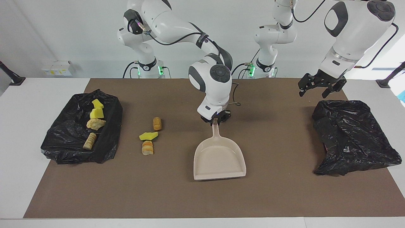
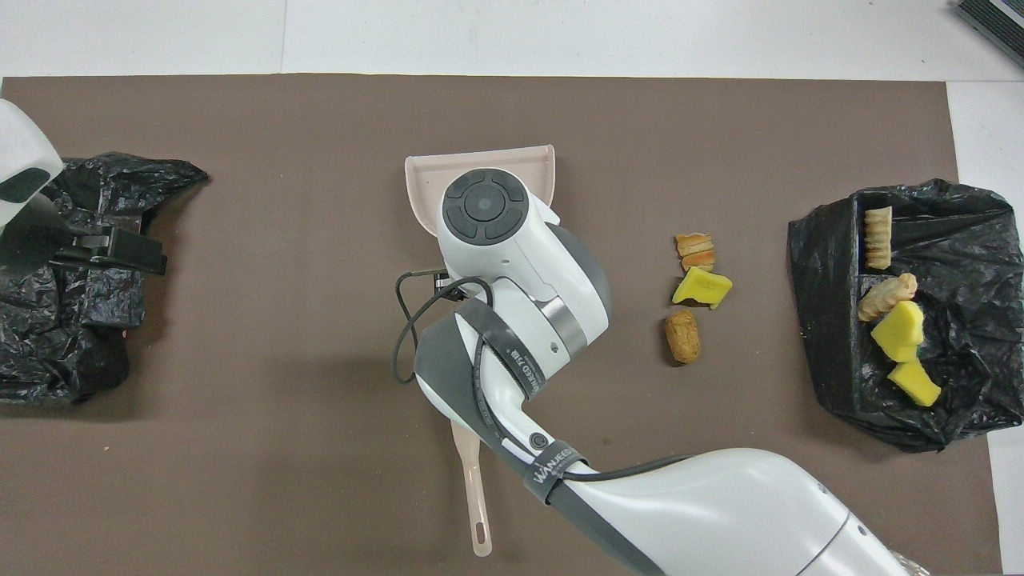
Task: Sweep and dump trash in bin
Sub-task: 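Set the dustpan back on the mat with the right gripper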
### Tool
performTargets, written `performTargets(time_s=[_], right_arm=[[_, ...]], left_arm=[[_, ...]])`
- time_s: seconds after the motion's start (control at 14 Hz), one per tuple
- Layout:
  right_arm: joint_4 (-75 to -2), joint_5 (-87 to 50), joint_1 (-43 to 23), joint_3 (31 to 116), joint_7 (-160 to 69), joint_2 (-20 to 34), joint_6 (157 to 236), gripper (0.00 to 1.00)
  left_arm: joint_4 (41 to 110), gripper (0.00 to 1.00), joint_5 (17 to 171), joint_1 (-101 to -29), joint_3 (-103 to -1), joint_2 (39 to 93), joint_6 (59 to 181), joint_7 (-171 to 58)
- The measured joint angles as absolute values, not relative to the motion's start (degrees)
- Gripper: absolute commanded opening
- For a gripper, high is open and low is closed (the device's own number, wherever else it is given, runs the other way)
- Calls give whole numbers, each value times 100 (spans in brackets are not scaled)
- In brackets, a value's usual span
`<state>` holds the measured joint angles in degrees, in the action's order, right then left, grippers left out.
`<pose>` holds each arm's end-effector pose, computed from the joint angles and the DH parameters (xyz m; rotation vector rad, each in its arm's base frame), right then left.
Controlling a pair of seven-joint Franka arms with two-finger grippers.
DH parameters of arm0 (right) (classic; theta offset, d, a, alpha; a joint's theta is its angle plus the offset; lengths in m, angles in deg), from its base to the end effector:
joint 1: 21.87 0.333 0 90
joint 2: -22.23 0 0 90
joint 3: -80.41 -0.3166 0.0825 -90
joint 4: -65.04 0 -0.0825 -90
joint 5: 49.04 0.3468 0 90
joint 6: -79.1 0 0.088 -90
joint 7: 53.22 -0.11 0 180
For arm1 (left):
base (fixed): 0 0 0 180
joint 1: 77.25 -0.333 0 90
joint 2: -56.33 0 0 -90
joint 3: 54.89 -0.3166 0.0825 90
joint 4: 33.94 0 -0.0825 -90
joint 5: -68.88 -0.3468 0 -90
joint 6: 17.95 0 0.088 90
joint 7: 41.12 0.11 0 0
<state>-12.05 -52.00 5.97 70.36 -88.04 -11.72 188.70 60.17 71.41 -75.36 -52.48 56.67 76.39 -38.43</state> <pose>0.5572 0.3957 0.3942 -3.1102 -0.0665 0.0660 0.5225 -0.0438 0.5944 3.0919 -0.1836 -0.0039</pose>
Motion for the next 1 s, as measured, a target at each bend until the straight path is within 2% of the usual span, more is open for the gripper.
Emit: performTargets(time_s=[0.07, 0.14, 0.29, 0.36, 0.5, 0.57, 0.64, 0.86, 1.0], right_arm=[[-1218, -5192, 578, 7041, -8804, -1179, 18976, 0], [-1249, -5188, 555, 7041, -8804, -1193, 19066, 5], [-1312, -5180, 514, 7045, -8804, -1231, 19168, 22], [-1352, -5167, 494, 7044, -8804, -1244, 19181, 34], [-1437, -5156, 476, 7044, -8804, -1250, 19188, 64], [-1458, -5154, 478, 7043, -8803, -1250, 19189, 91], [-1460, -5154, 479, 7040, -8802, -1249, 19189, 100], [-1457, -5154, 511, 7009, -8795, -1164, 19118, 100], [-1482, -5154, 551, 6915, -8792, -908, 18753, 100]], left_arm=[[6017, 100, 7141, -7536, -5248, 5667, 7639, -3843], [6017, 100, 7141, -7536, -5248, 5667, 7639, -3843], [6017, 100, 7141, -7536, -5248, 5667, 7639, -3843], [6017, 100, 7141, -7536, -5248, 5667, 7639, -3843], [6017, 100, 7141, -7536, -5248, 5667, 7639, -3843], [6017, 100, 7141, -7536, -5248, 5667, 7639, -3843], [6017, 100, 7141, -7536, -5248, 5667, 7639, -3843], [6017, 100, 7140, -7536, -5248, 5667, 7639, -3844], [6017, 100, 7140, -7536, -5248, 5667, 7639, -3844]])
